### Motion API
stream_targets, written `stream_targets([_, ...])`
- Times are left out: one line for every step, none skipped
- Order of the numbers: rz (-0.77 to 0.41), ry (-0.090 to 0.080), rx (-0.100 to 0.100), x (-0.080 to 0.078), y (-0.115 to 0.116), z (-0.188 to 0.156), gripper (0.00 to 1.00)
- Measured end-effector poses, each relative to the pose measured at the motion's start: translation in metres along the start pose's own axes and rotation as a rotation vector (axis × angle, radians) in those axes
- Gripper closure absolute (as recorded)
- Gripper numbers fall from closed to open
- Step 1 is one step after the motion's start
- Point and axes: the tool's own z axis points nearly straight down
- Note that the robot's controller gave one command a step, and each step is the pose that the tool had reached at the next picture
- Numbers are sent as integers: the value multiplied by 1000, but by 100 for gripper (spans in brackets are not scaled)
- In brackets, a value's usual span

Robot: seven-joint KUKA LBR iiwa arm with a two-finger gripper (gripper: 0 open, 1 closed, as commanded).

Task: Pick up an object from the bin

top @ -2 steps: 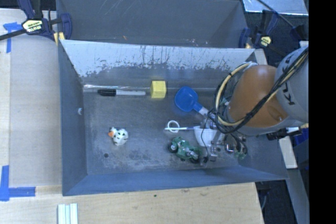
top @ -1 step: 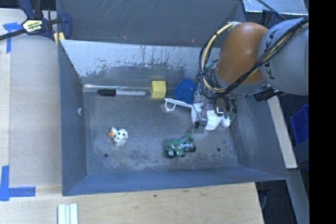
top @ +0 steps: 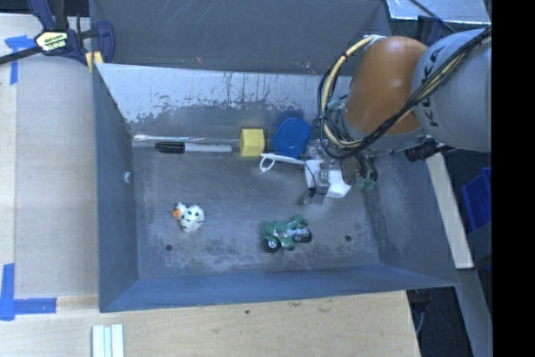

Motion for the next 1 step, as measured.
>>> stream_targets([-75, -13, -1, -6, 24, -160, 100])
